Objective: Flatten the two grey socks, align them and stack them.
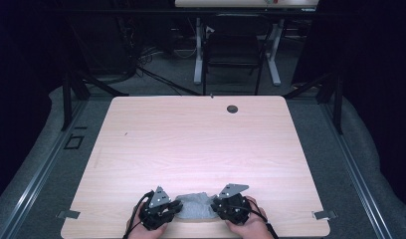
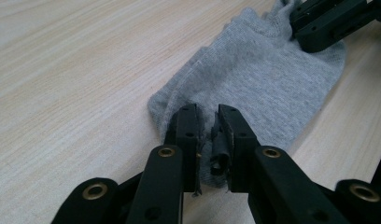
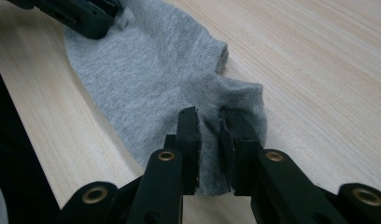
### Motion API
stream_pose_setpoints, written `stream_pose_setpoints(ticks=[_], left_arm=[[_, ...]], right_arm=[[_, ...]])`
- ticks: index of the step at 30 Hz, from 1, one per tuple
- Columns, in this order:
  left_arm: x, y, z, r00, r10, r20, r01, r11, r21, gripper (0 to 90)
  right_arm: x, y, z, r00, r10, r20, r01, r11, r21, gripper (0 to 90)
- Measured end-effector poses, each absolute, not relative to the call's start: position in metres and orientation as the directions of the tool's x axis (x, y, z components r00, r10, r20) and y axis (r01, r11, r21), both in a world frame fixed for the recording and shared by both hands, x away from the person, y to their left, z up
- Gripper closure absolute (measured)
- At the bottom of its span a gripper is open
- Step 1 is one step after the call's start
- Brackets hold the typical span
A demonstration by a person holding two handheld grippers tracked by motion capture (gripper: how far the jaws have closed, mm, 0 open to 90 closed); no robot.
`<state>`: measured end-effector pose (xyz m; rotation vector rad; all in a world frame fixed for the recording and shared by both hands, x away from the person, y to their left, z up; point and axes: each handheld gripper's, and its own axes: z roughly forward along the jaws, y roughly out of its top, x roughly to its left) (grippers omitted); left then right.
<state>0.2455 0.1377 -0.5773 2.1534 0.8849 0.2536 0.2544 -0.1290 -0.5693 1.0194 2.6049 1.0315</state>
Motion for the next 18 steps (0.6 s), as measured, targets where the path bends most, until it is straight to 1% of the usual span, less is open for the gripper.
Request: stream_pose_setpoints(ticks=[4,7,13,18], left_arm=[[0.246,0.137,-0.578,0.731,0.675,-0.101,0.517,-0.451,0.728,82.6],[0.246,0.137,-0.578,0.73,0.675,-0.101,0.515,-0.448,0.731,82.7],[0.251,0.138,-0.579,0.728,0.68,-0.09,0.511,-0.45,0.732,82.7],[0.258,0.14,-0.579,0.711,0.694,-0.11,0.529,-0.426,0.734,82.7]], right_arm=[[0.255,-0.131,-0.571,-0.746,0.659,0.095,0.544,0.52,0.658,84.9],[0.256,-0.132,-0.571,-0.74,0.664,0.108,0.554,0.511,0.657,85.1],[0.259,-0.13,-0.571,-0.743,0.662,0.099,0.549,0.519,0.655,85.1],[0.263,-0.129,-0.572,-0.738,0.667,0.1,0.55,0.51,0.661,85.0]])
